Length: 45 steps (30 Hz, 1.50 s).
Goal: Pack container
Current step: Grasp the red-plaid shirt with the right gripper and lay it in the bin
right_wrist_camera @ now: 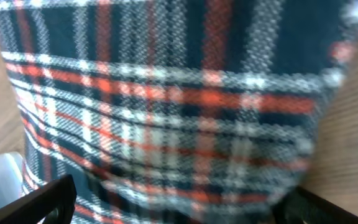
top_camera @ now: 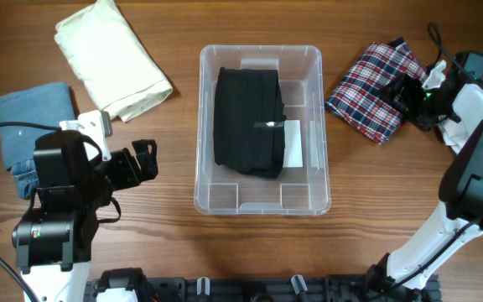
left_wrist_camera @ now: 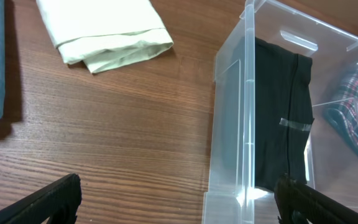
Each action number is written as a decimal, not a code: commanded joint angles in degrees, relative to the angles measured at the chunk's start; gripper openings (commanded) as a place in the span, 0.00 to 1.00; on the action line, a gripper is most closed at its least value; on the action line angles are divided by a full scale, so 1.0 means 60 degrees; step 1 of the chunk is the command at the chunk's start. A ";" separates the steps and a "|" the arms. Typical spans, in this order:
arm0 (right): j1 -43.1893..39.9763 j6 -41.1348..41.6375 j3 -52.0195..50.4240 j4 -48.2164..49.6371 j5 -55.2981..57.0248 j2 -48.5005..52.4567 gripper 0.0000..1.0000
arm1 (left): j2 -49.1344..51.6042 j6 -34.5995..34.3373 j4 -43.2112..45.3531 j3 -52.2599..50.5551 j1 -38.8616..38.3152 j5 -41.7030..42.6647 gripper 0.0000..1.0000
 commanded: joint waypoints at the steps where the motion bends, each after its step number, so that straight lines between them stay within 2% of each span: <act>1: 0.0273 -0.0229 -0.0146 0.0219 -0.0211 0.0663 0.63 | -0.0007 -0.0022 0.0018 0.0204 -0.0025 0.0157 1.00; 2: 0.0310 -0.0229 -0.0146 0.0229 -0.0211 0.0663 0.23 | -0.0007 -0.0022 0.0018 0.0204 -0.0025 0.0153 1.00; 3: 0.0310 -0.0233 -0.0146 0.0226 -0.0291 0.0652 0.04 | -0.0007 -0.0025 0.0018 0.0204 -0.0025 0.0153 1.00; 7: 0.0335 -0.0729 -0.0146 -0.0015 -0.1362 -0.0204 0.04 | -0.0007 -0.0022 -0.0015 0.0204 -0.0025 0.0153 1.00; 13: 0.0776 -0.1767 -0.0142 -0.0936 -0.1293 -0.5249 0.04 | -0.0007 -0.0022 -0.0018 0.0204 -0.0025 0.0153 1.00; 16: 0.1781 -0.1916 -0.0142 -0.1242 -0.1137 -0.7694 0.04 | -0.0007 -0.0022 -0.0018 0.0204 -0.0025 0.0153 1.00; 18: 0.2790 -0.1996 -0.0146 -0.1909 -0.1009 -0.8612 0.04 | -0.0007 -0.0022 -0.0022 0.0204 -0.0025 0.0153 1.00; 23: 0.5570 -0.3173 -0.0208 -0.4645 -0.0087 -0.8225 0.04 | -0.0007 -0.0022 -0.0055 0.0204 -0.0025 0.0153 1.00; 28: 0.7213 -0.3195 -0.0845 -0.4466 0.0062 -0.6852 0.04 | -0.0007 -0.0022 -0.0208 0.0204 -0.0025 0.0153 1.00; 31: 0.7326 -0.2186 -0.0871 -0.4065 0.0393 -0.5941 0.04 | -0.0007 -0.0022 -0.0233 0.0204 -0.0025 0.0153 1.00; 34: 0.7326 -0.1417 -0.0882 -0.4040 0.1213 -0.5752 0.04 | -0.0007 -0.0018 -0.0229 0.0204 -0.0025 0.0149 1.00; 35: 0.7326 -0.0947 -0.0885 -0.4095 0.1687 -0.5748 0.23 | -0.0007 -0.0022 -0.0229 0.0204 -0.0025 0.0153 1.00; 36: 0.7326 -0.0470 -0.0885 -0.4222 0.2226 -0.5752 1.00 | -0.0007 -0.0022 -0.0229 0.0204 -0.0025 0.0153 1.00; 39: 0.7326 -0.0197 -0.0827 -0.4135 0.2856 -0.5909 1.00 | -0.0007 -0.0022 -0.0229 0.0204 -0.0025 0.0153 1.00; 43: 0.7220 -0.0113 -0.0437 -0.4040 0.4160 -0.6910 1.00 | -0.0007 -0.0018 -0.0229 0.0204 -0.0025 0.0153 1.00; 45: 0.7071 -0.0248 -0.0430 -0.3523 0.3606 -0.7661 1.00 | -0.0007 -0.0018 -0.0226 0.0204 -0.0025 0.0149 1.00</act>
